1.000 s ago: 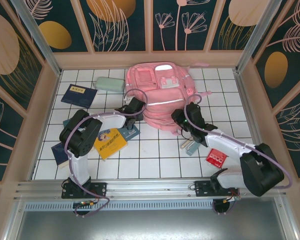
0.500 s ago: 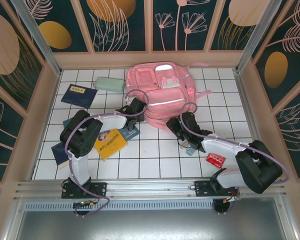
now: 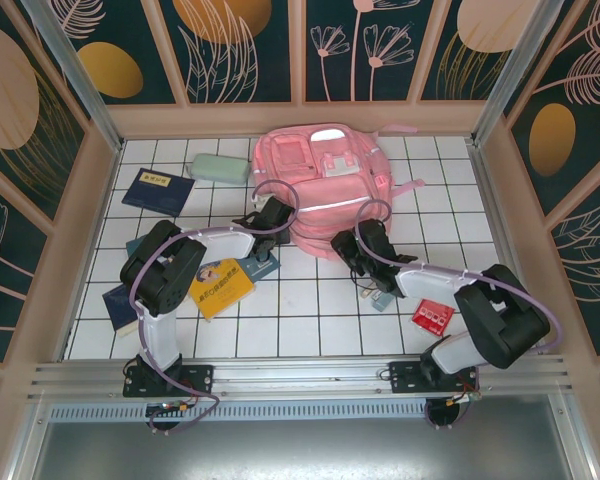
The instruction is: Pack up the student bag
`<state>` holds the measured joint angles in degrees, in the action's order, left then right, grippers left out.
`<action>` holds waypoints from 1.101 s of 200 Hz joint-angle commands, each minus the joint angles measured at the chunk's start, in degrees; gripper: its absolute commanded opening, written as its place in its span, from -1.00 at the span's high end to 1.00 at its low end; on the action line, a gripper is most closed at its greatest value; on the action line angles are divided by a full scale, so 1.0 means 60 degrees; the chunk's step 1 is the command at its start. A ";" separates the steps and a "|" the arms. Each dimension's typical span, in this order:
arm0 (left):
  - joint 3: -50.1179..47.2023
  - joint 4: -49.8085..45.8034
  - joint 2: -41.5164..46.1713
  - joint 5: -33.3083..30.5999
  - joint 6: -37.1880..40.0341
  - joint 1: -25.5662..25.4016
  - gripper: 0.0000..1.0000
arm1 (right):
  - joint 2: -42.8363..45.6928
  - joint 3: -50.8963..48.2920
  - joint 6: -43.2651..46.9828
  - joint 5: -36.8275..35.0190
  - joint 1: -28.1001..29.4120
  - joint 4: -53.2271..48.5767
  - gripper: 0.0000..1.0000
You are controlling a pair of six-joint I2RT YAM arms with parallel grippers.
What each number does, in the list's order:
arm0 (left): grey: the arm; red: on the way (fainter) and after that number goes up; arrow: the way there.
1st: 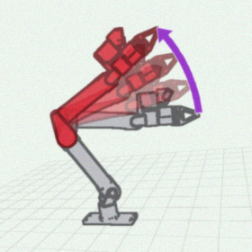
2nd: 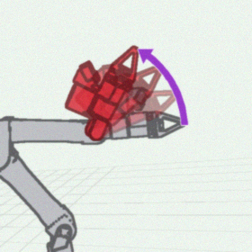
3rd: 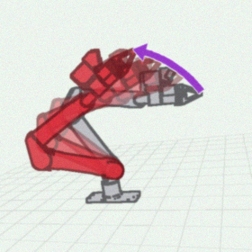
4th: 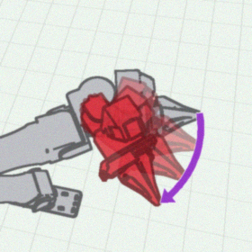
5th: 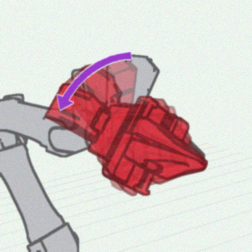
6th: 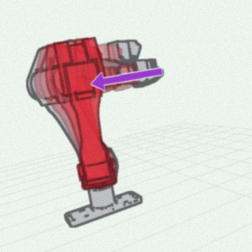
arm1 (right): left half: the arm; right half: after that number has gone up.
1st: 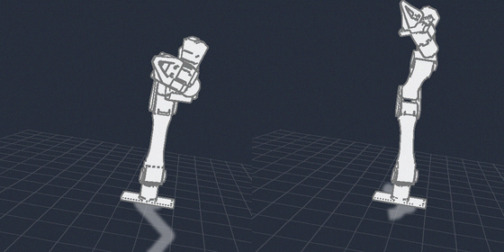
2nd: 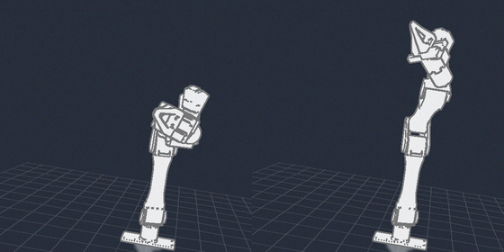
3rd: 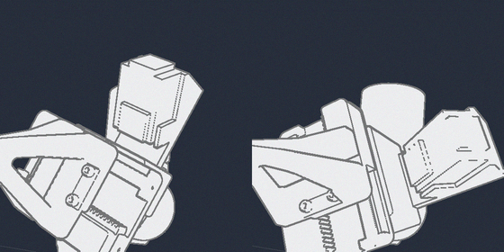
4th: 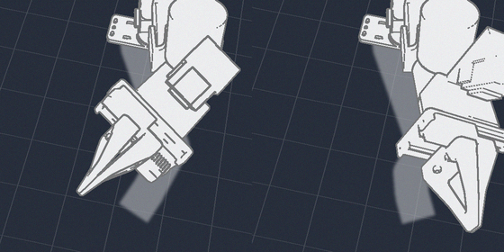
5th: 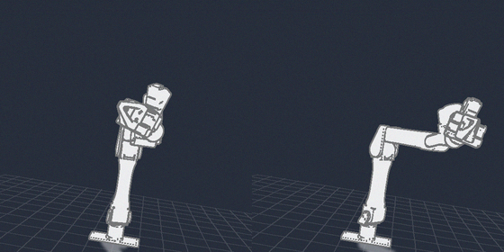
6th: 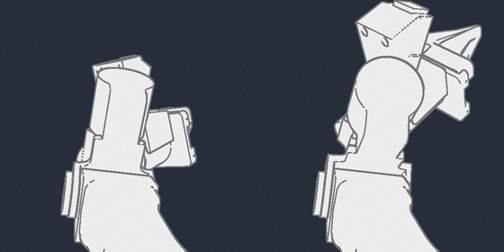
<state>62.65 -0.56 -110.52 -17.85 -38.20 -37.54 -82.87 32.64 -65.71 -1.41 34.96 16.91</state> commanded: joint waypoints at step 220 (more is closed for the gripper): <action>0.1693 -0.1117 -0.1245 -0.1166 0.0933 0.1082 1.00 | 0.3754 -0.0329 0.2024 -0.0470 -0.2477 -0.2303 1.00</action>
<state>71.29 -2.42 -115.94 -16.51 -32.53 -35.09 -63.24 31.05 -55.81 -0.03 22.31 4.40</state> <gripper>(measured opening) 0.060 0.050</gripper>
